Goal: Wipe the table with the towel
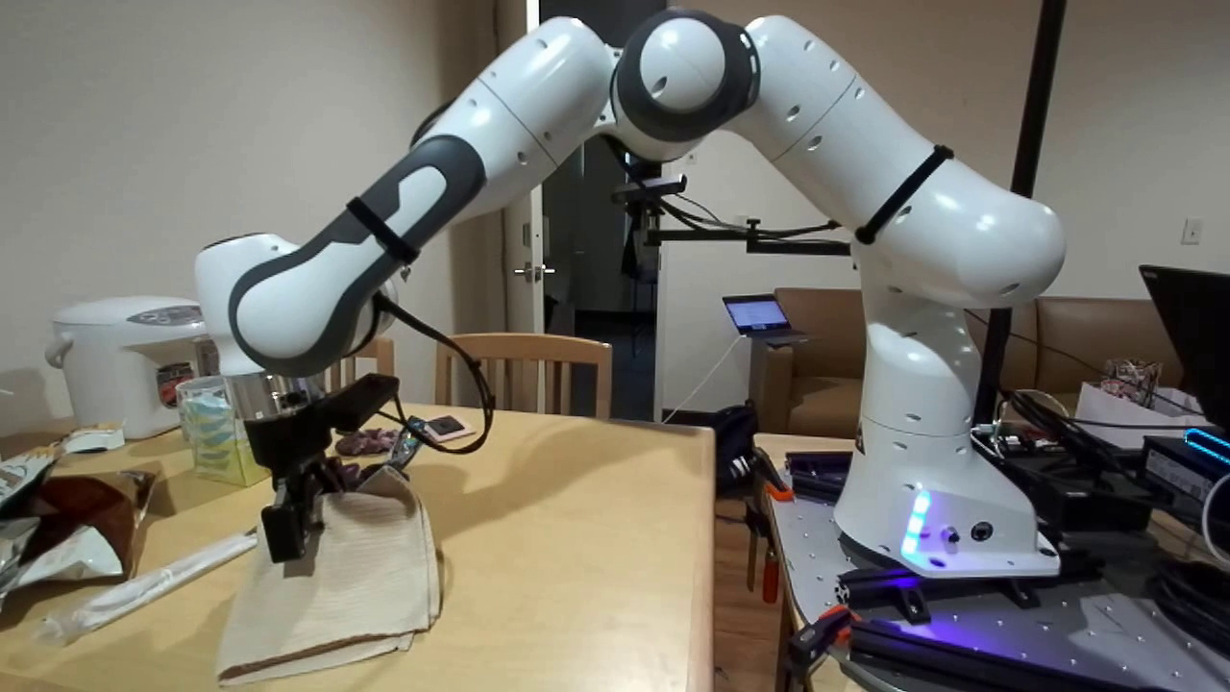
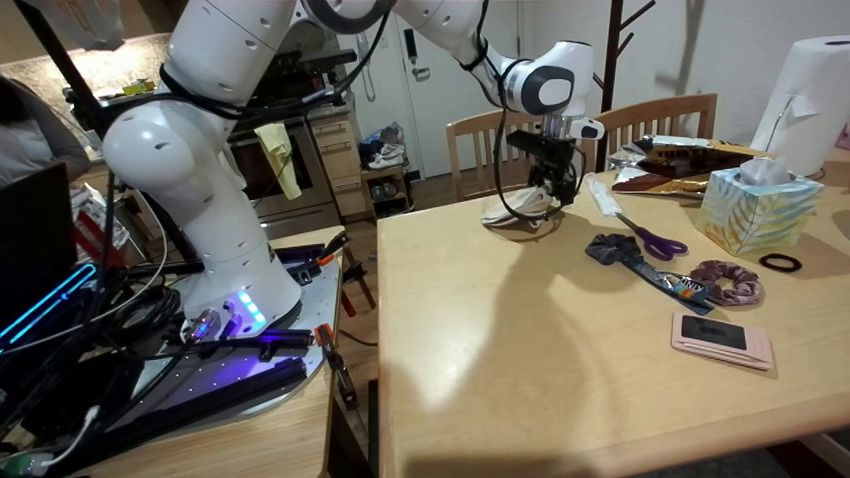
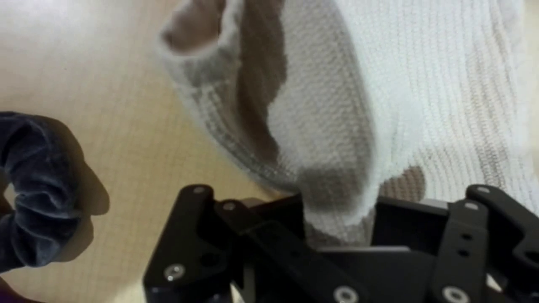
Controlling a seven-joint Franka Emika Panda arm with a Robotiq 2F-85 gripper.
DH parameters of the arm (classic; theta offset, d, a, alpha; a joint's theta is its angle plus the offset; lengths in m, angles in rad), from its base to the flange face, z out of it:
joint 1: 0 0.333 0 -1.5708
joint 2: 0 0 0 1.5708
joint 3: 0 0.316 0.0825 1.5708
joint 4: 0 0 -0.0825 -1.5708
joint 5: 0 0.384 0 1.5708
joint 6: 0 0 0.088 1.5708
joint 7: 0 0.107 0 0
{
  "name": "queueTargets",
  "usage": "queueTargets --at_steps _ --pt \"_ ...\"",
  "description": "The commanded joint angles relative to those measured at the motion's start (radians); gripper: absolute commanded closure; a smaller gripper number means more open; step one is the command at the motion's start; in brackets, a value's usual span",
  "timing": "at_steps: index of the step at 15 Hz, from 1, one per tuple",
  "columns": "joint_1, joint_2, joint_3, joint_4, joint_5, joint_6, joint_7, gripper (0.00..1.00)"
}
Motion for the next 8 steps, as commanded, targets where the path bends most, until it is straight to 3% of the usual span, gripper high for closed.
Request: queueTargets --at_steps 1,8 --pt "-0.033 -0.039 0.014 -0.074 0.038 0.02 -0.004 0.98" --pt "-0.126 0.013 0.044 -0.165 0.168 0.127 -0.032 0.98"
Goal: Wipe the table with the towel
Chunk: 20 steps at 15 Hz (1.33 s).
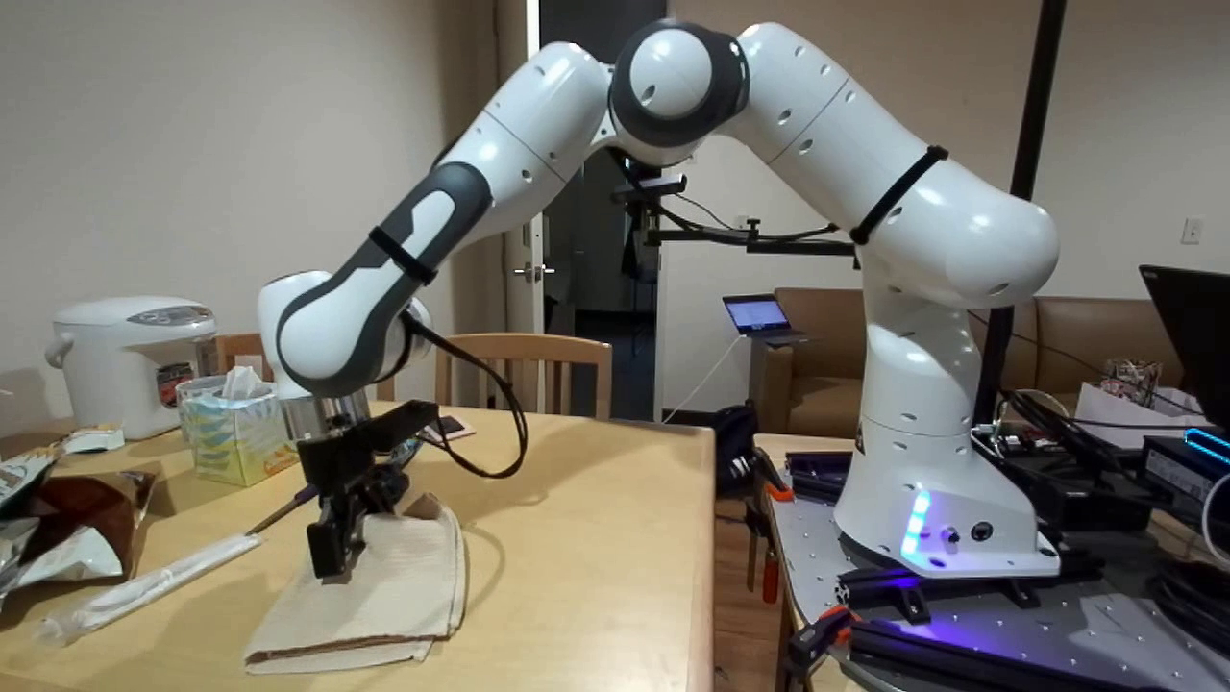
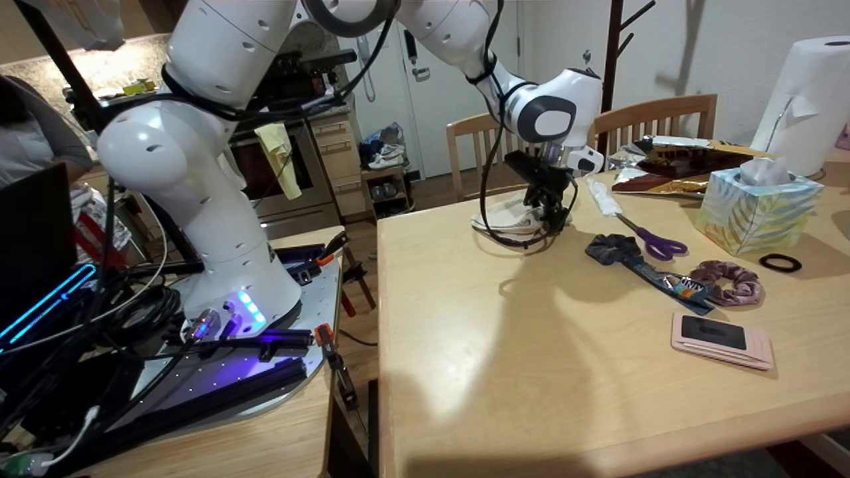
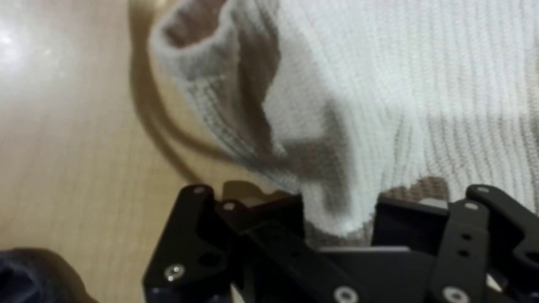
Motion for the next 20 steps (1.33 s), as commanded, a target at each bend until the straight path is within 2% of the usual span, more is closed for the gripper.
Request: queueTargets --at_steps 1,10,14,20 --pt "-0.064 -0.003 0.031 -0.087 0.081 0.084 -0.024 0.98" --pt "-0.132 -0.097 0.036 -0.256 0.222 0.195 -0.006 0.98" --pt "-0.088 -0.157 -0.017 -0.323 0.164 0.141 0.052 0.98" --pt "0.046 -0.258 -0.112 -0.379 -0.013 0.028 0.193 0.98"
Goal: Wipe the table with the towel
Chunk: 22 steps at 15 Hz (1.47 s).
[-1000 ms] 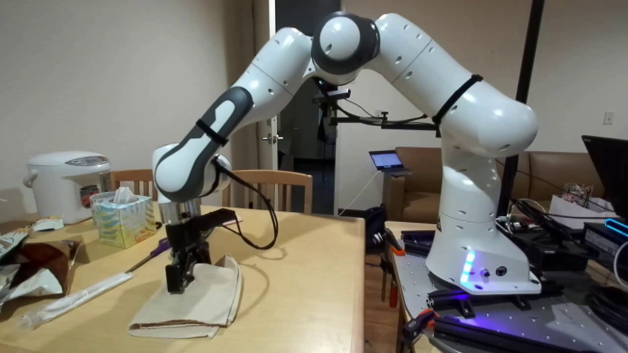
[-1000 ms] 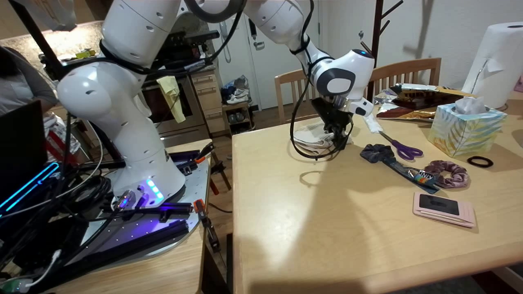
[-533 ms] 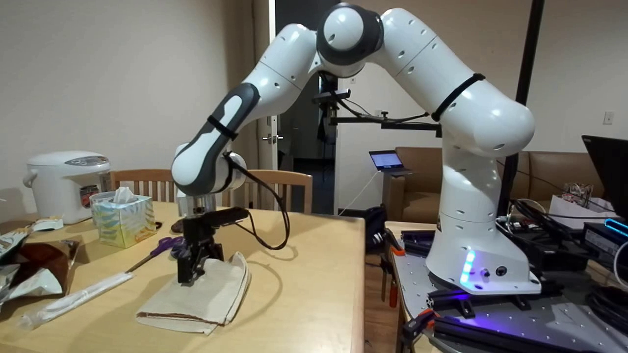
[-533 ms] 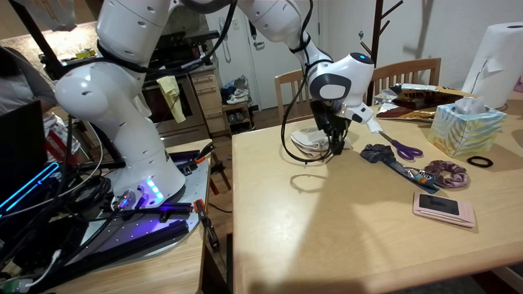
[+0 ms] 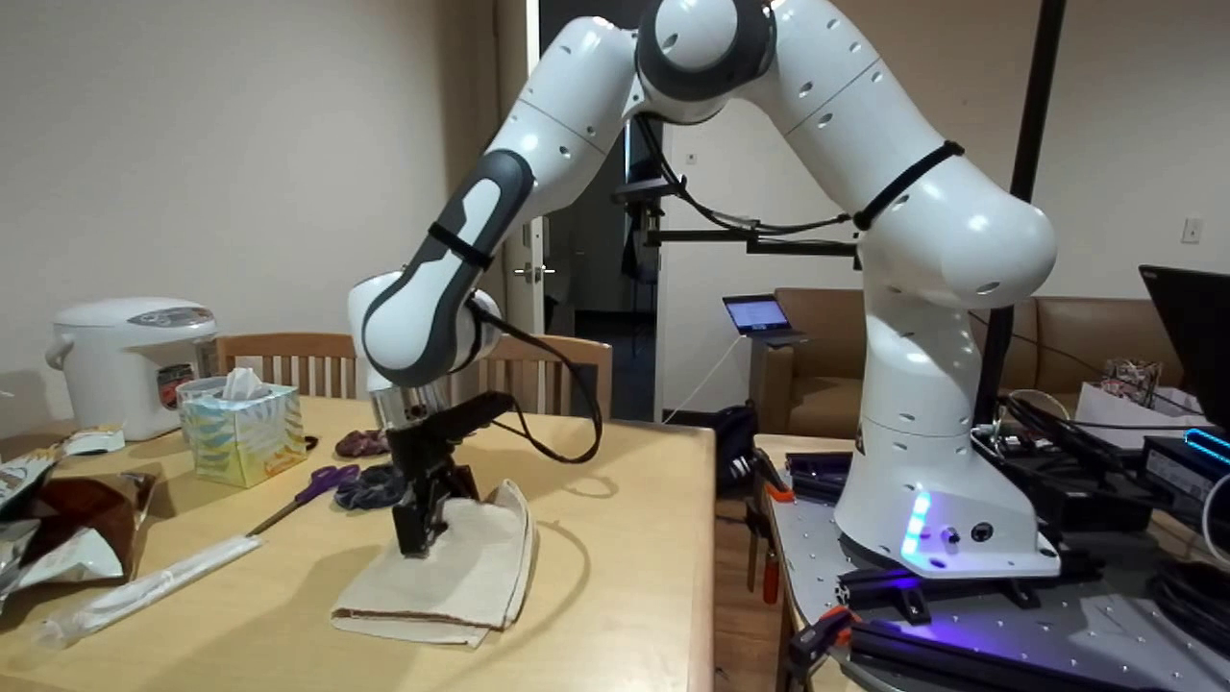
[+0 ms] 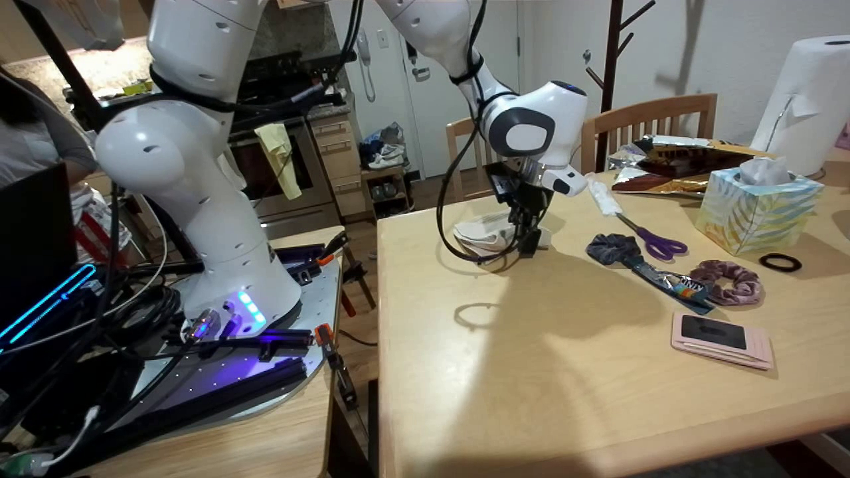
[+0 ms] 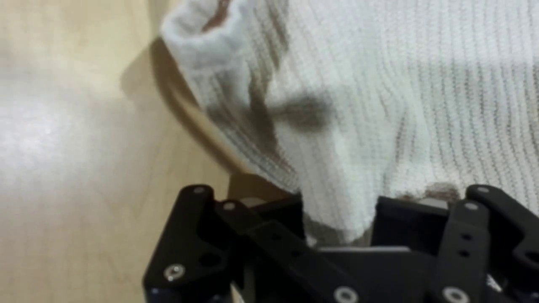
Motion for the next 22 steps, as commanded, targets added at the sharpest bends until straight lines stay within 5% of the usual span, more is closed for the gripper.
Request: queueTargets --at_steps 1,15,16,18,22 --pt "0.077 -0.101 -0.046 -0.058 -0.105 -0.079 0.097 0.98" --pt "0.05 -0.126 -0.029 -0.125 -0.132 -0.053 0.071 0.98" --pt "0.045 -0.13 -0.026 -0.131 -0.125 -0.044 0.067 0.68" --pt "0.036 -0.134 -0.017 -0.135 -0.12 -0.044 0.046 0.66" --pt "0.043 -0.141 -0.015 -0.121 -0.133 -0.071 0.048 0.42"
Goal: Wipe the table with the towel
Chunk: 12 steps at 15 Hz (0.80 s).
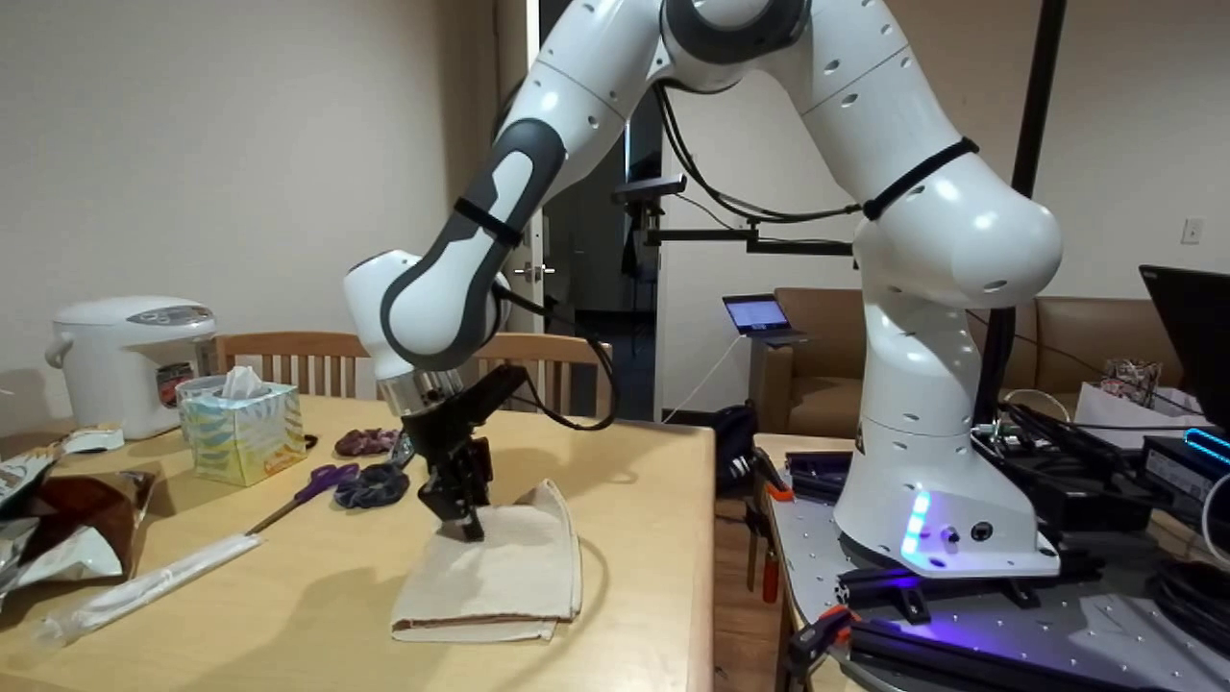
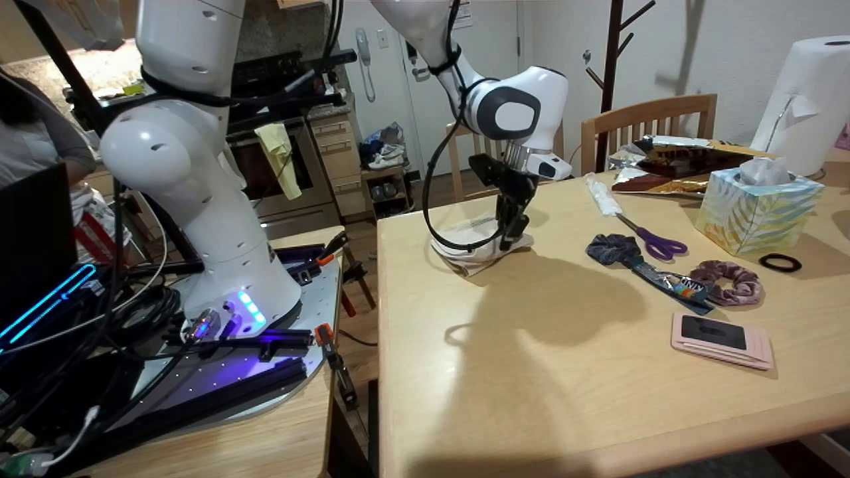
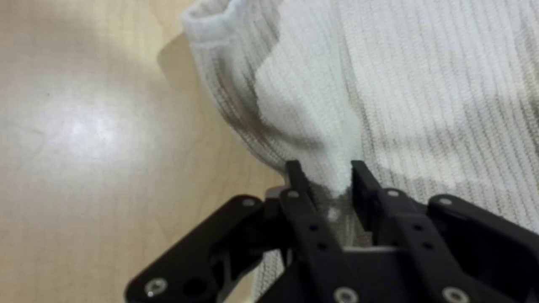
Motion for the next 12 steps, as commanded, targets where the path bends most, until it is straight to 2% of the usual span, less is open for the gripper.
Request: queueTargets --at_steps 1,6,8,12 --pt "-0.013 -0.036 0.019 -0.018 0.001 -0.013 -0.024 0.35" --pt "0.023 -0.082 0.014 -0.029 -0.036 0.002 0.002 0.03" --pt "0.036 -0.1 0.02 -0.028 -0.049 0.004 -0.005 0.0" --pt "0.038 -0.094 0.053 -0.018 -0.024 0.009 -0.029 0.0"
